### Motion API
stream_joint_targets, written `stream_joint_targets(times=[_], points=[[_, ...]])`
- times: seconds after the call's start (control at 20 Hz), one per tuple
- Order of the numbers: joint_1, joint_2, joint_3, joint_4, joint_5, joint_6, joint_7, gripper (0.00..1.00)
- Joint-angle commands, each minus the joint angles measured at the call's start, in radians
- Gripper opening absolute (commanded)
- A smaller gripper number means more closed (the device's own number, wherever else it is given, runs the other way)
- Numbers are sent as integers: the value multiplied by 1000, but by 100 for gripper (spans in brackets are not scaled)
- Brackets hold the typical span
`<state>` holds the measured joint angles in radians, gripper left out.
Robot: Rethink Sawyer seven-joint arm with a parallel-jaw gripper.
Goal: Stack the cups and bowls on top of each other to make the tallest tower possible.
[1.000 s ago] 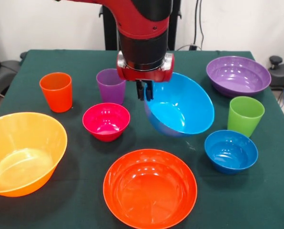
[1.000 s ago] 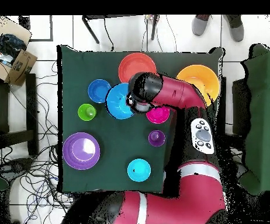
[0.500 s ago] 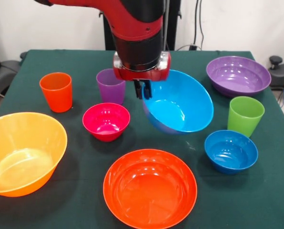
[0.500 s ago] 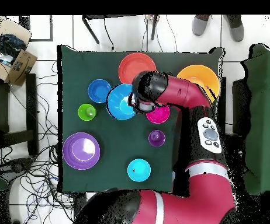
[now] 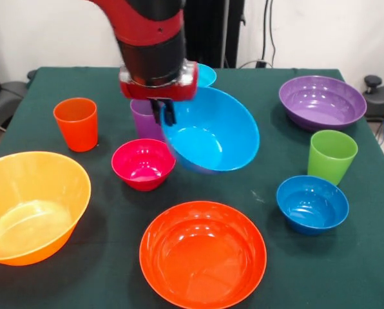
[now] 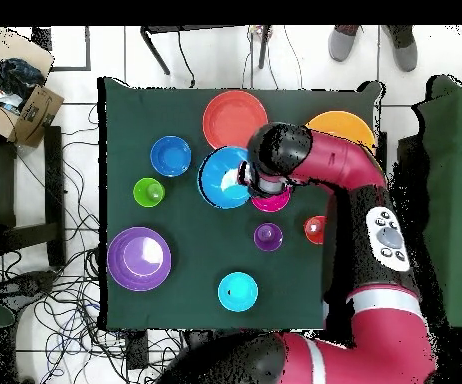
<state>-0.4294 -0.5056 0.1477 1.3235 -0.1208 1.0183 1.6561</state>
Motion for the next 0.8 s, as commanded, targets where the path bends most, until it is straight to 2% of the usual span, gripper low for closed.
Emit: stream_joint_targets(times=[0.05,0.5,0.8], points=[[-47,-32,126,38,-103,94,-325,0],[-105,5,176,38,-162,42,-336,0],[-105,53,194,18,-219,19,-315,0]])
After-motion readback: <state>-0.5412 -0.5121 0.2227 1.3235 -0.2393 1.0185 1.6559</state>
